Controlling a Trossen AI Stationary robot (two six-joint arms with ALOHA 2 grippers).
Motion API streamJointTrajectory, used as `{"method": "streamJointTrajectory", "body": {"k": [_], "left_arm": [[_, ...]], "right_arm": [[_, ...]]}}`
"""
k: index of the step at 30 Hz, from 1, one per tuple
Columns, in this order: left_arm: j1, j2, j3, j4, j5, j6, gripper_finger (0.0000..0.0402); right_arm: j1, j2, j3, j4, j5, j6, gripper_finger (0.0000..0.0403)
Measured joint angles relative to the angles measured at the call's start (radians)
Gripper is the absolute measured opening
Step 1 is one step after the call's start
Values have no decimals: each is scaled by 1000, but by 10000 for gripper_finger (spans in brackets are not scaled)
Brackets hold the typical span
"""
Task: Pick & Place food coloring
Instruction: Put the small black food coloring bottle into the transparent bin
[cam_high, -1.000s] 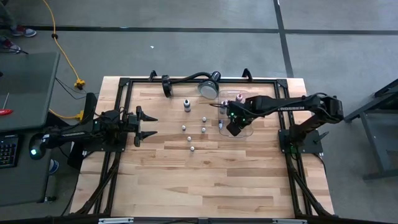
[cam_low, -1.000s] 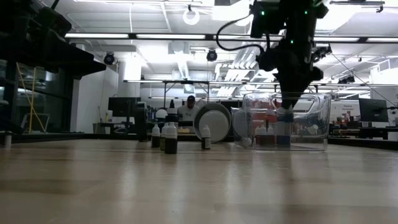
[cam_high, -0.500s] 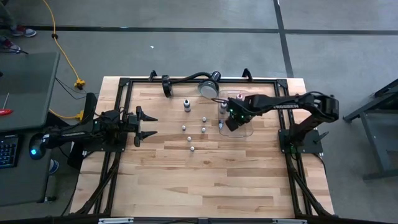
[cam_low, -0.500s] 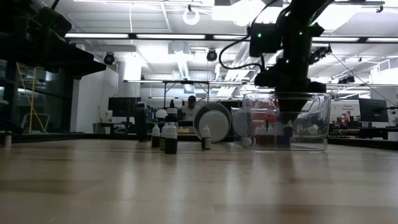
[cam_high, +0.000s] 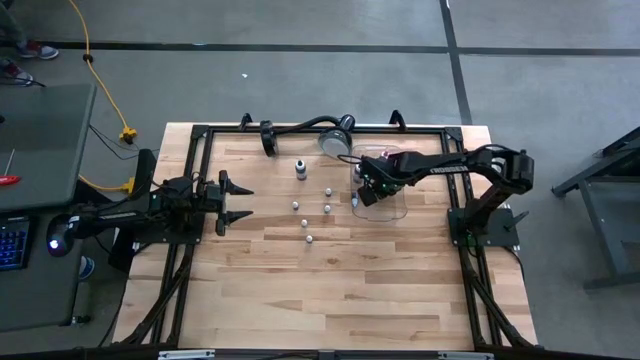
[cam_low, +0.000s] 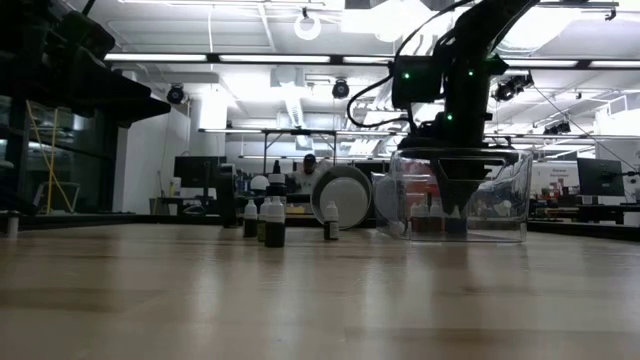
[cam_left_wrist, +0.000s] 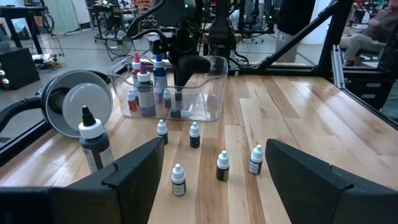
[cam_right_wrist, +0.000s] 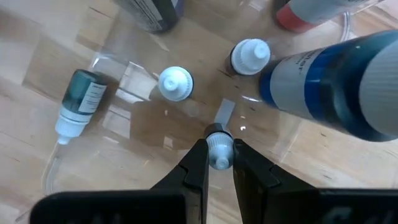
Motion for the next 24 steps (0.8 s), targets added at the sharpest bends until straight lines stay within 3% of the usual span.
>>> {"method": "streamJointTrajectory", "body": {"k": [12, 24], "left_arm": [[0, 0, 0, 0, 0, 0, 278], [0, 0, 0, 0, 0, 0, 278]], "right_arm": [[-6, 0, 0, 1, 37, 3, 47], [-6, 0, 0, 3, 34, 0, 103]]}}
